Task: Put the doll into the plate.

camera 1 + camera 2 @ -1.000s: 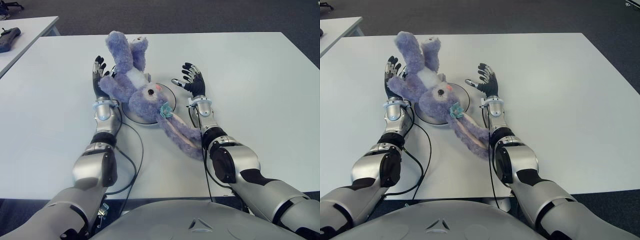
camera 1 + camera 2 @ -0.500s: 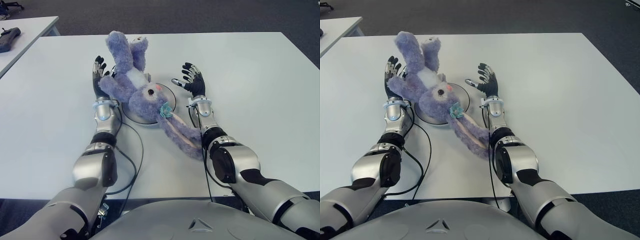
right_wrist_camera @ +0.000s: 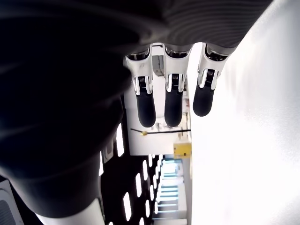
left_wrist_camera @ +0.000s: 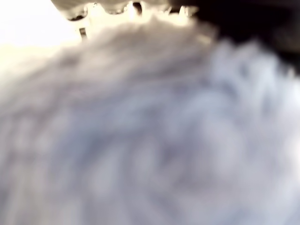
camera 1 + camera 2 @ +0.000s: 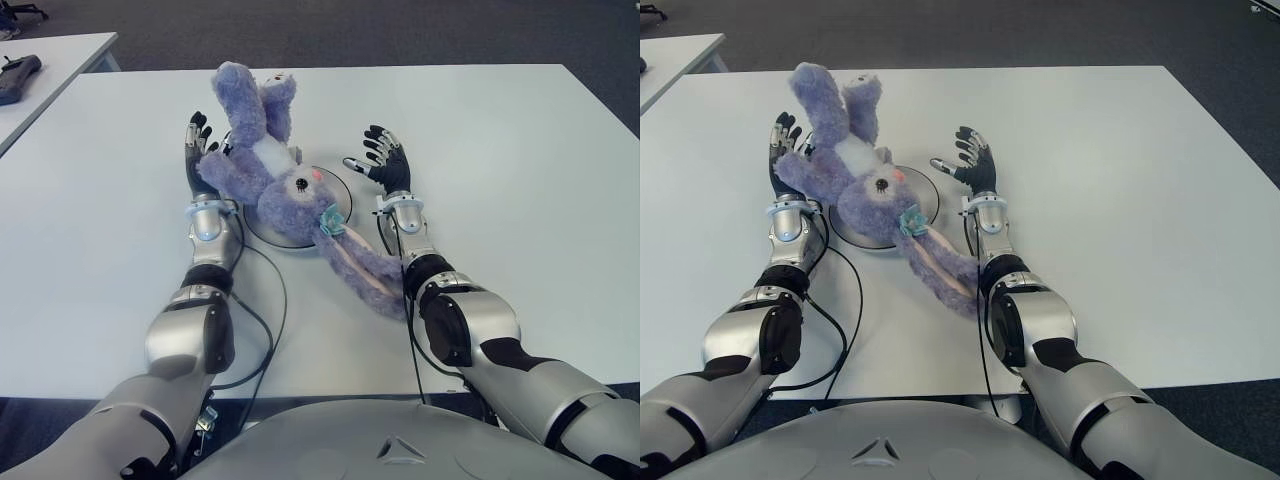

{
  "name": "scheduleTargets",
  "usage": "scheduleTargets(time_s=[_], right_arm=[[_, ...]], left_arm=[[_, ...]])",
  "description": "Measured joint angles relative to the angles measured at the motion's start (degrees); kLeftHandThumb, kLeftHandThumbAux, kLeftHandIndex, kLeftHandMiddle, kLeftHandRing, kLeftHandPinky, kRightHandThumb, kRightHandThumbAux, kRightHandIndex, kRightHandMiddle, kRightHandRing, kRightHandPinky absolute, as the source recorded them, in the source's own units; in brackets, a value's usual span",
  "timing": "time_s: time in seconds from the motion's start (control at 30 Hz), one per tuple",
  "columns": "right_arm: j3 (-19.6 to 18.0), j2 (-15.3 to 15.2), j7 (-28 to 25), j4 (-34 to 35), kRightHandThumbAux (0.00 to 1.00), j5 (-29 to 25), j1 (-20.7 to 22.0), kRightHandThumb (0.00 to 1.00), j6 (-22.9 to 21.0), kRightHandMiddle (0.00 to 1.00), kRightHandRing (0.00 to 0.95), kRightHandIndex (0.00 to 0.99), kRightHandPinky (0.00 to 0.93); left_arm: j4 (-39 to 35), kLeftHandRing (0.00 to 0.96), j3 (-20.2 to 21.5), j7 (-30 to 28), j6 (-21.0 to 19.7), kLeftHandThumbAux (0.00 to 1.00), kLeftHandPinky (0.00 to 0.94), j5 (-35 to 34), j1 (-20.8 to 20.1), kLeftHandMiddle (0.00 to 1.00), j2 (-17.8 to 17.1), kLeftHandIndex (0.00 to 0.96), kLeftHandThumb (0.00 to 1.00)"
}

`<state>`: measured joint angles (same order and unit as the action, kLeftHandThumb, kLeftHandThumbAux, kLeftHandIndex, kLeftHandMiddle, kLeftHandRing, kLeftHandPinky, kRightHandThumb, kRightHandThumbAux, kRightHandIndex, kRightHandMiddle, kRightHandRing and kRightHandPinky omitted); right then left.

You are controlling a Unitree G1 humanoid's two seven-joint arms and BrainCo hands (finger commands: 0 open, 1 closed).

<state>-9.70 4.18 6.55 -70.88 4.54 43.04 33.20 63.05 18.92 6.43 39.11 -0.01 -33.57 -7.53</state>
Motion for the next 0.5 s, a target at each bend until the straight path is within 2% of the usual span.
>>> scheduleTargets(time_s=[0.5], right_arm=[[0.0, 0.0, 0.0, 0.0, 0.923, 0.0, 0.0, 0.0, 0.0, 0.203, 0.181, 0.172, 0.177]], left_arm=[[0.0, 0.085, 0.0, 0.0, 0.0, 0.655, 0.118, 0.0, 0.0, 0.092, 0.0, 0.054, 0.0]])
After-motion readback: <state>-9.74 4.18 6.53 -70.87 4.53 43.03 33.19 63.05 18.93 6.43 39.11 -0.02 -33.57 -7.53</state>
